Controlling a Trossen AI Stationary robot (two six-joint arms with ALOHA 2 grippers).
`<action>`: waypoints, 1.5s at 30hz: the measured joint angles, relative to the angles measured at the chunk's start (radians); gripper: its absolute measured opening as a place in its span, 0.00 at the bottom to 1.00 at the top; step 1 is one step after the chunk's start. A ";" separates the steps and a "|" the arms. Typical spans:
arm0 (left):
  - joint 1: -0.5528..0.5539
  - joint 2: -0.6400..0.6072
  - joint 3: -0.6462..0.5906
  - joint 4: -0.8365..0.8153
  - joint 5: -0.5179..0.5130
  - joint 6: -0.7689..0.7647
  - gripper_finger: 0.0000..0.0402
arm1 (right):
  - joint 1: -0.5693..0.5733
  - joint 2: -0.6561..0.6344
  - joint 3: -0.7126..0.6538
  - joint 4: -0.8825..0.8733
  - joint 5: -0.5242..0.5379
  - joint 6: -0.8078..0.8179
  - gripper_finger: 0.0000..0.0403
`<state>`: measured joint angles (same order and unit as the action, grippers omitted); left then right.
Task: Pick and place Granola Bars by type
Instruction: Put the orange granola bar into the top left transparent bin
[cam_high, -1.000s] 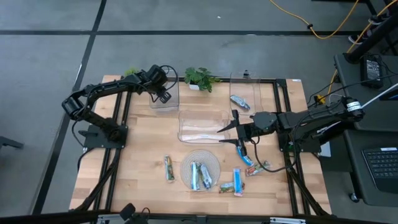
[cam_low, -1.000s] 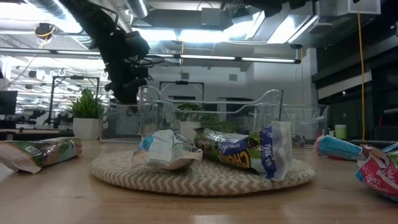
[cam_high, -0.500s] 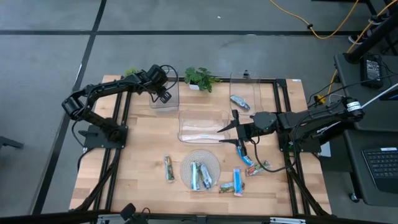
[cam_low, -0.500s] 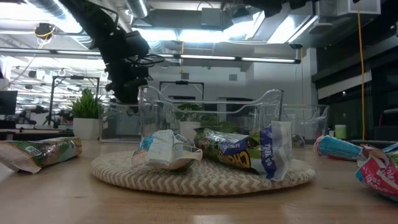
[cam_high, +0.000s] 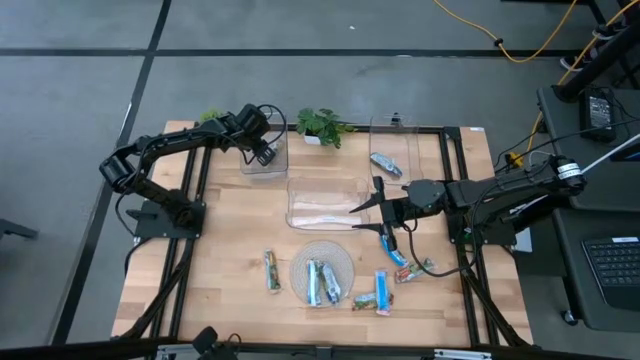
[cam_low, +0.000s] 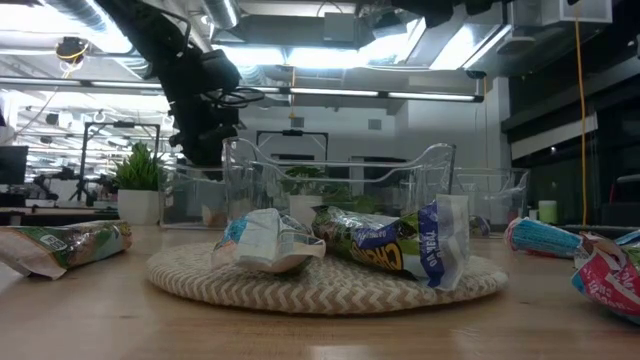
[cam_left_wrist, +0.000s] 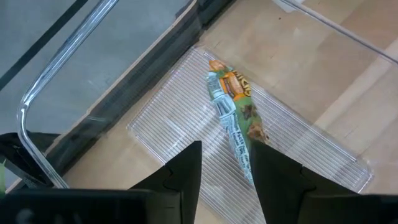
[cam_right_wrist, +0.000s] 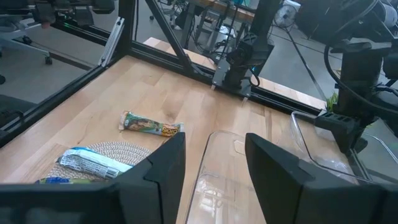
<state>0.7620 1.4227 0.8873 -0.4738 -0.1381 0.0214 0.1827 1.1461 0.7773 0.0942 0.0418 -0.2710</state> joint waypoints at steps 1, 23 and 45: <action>0.000 0.000 0.003 -0.003 -0.001 0.000 0.31 | 0.000 0.000 0.000 -0.001 0.000 0.000 0.42; -0.505 -0.290 0.125 -0.346 0.061 -0.081 0.28 | 0.000 -0.001 0.000 -0.039 0.000 0.033 0.42; -1.303 -0.130 0.123 -0.345 -0.261 -0.453 0.26 | 0.000 -0.001 0.000 -0.032 0.002 0.029 0.42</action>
<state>-0.5415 1.2923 1.0104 -0.8189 -0.3988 -0.4315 0.1829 1.1454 0.7773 0.0624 0.0433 -0.2416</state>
